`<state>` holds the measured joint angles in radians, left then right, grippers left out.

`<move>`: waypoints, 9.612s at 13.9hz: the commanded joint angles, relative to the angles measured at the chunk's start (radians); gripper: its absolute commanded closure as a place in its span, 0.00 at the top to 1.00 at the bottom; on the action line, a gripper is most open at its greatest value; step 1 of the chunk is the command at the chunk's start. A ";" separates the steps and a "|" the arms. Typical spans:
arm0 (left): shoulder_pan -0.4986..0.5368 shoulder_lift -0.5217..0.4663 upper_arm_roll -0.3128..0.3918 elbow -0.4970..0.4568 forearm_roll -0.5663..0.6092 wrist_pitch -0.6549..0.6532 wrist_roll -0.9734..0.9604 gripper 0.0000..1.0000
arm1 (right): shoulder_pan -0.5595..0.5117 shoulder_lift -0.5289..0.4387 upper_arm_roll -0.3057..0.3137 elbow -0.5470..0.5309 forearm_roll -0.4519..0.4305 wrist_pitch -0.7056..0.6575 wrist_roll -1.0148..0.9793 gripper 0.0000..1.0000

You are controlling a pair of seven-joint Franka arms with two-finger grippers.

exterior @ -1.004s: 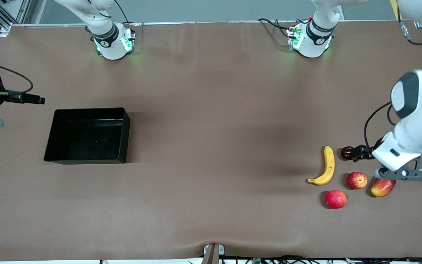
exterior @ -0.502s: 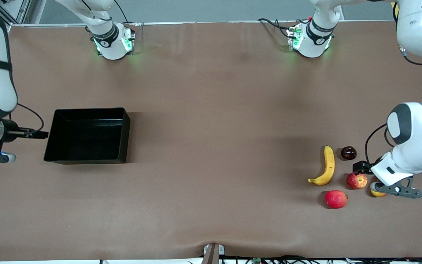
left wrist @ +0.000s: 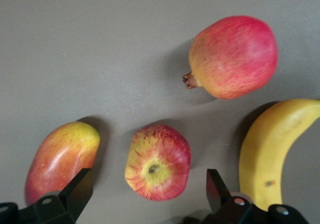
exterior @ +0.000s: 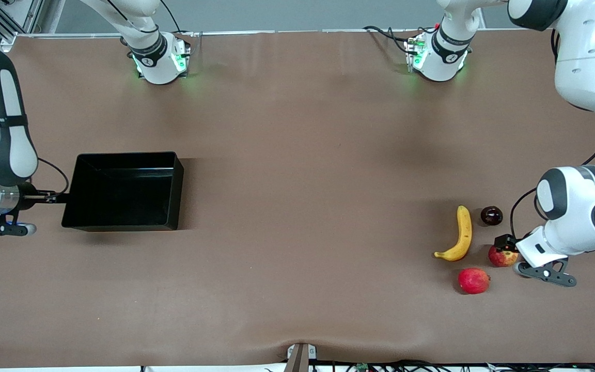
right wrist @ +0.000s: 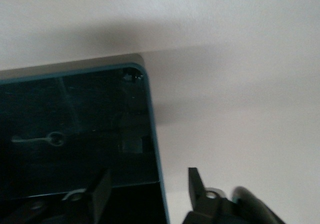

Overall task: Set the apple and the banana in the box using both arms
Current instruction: 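Reach the left gripper to the red-yellow apple while the right gripper reaches the box, then grasp the apple with the left gripper while the right gripper drags the box, then lift the apple with the left gripper while the right gripper releases the box, then carry the apple over the box with the left gripper while the right gripper retracts, then open the left gripper to drop the apple into the black box, then move the left gripper over to the yellow banana, then close the left gripper on the banana's middle, then lift the banana and carry it toward the black box with the left gripper, then lower the banana into the box and open the left gripper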

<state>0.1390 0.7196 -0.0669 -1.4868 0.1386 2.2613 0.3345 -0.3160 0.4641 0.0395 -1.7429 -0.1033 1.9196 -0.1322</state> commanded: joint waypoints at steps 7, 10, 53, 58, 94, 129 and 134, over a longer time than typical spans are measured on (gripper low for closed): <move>0.001 0.060 -0.005 0.020 0.032 0.058 0.018 1.00 | -0.061 -0.028 0.026 -0.118 0.052 0.035 -0.064 0.00; 0.001 0.060 -0.005 0.016 0.036 0.060 0.018 0.81 | -0.032 -0.036 0.034 -0.009 0.224 -0.185 -0.061 0.00; -0.460 -0.052 -0.315 -0.039 0.239 -0.146 -1.049 0.00 | 0.322 -0.406 -0.012 0.446 0.059 -0.695 0.444 1.00; -0.460 -0.014 -0.317 -0.099 0.240 -0.105 -1.062 0.00 | 0.258 -0.505 -0.021 0.263 0.152 -0.605 0.355 1.00; 0.128 -0.037 -0.315 -0.202 0.272 0.027 -0.212 0.94 | 0.198 -0.513 -0.021 0.263 0.188 -0.645 0.250 1.00; -0.249 -0.025 -0.622 0.066 0.256 -0.223 -0.983 0.00 | 0.184 -0.512 -0.021 0.264 0.195 -0.689 0.252 1.00; -0.511 0.034 -0.391 0.138 0.251 -0.137 -1.103 0.00 | 0.184 -0.510 -0.021 0.266 0.195 -0.686 0.252 1.00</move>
<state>-0.2869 0.7308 -0.5381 -1.3990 0.3893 2.1001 -0.7350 -0.1085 -0.0247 0.0060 -1.4598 0.0737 1.2334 0.1295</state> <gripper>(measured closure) 0.643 0.000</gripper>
